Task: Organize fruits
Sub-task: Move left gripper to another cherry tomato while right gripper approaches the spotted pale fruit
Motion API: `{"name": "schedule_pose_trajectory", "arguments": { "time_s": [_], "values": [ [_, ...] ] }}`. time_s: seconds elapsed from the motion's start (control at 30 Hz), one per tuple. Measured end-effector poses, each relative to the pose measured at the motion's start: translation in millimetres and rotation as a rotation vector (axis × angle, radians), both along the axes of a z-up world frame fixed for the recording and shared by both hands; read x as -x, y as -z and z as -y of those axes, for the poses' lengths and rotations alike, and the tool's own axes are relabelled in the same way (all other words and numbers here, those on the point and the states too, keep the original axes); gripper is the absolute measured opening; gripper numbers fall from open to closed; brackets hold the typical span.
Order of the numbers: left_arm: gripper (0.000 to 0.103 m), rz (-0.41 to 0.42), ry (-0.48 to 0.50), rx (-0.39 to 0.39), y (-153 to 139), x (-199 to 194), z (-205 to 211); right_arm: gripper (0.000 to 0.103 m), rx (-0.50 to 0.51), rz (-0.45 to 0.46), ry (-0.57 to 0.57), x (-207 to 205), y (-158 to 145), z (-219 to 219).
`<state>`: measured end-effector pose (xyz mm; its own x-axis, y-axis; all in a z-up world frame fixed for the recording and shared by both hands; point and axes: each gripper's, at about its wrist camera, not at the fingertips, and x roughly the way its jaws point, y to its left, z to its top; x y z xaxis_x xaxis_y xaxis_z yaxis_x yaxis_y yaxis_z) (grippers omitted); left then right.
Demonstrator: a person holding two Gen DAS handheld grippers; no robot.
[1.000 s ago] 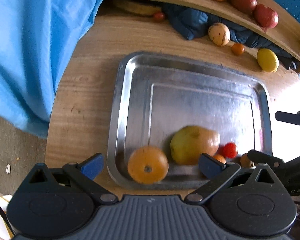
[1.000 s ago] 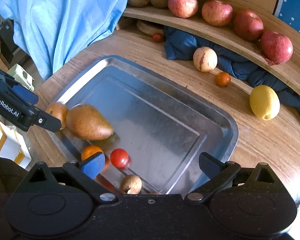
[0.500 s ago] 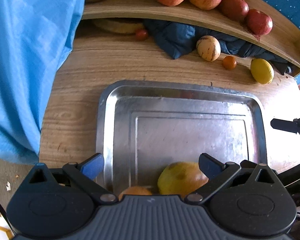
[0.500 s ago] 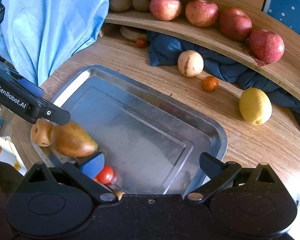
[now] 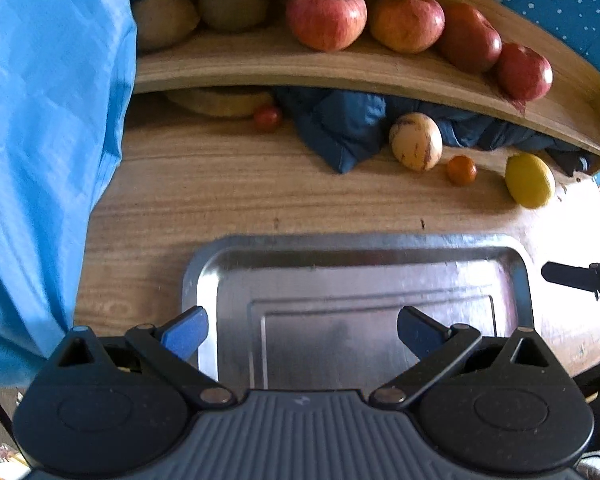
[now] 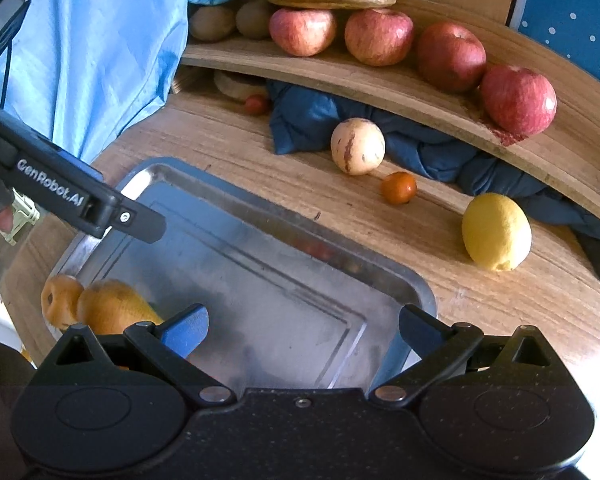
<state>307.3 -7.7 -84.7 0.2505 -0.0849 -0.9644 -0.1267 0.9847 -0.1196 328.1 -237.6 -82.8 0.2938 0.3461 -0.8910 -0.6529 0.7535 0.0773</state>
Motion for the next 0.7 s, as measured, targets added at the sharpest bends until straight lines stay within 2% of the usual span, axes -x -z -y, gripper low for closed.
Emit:
{"name": "schedule_pose_trajectory", "arguments": {
  "time_s": [0.7],
  "values": [
    [0.102,0.031,-0.144,-0.012,27.8,-71.1,-25.8,0.102,-0.023,0.054,0.066,-50.9,7.6,-25.4]
  ]
}}
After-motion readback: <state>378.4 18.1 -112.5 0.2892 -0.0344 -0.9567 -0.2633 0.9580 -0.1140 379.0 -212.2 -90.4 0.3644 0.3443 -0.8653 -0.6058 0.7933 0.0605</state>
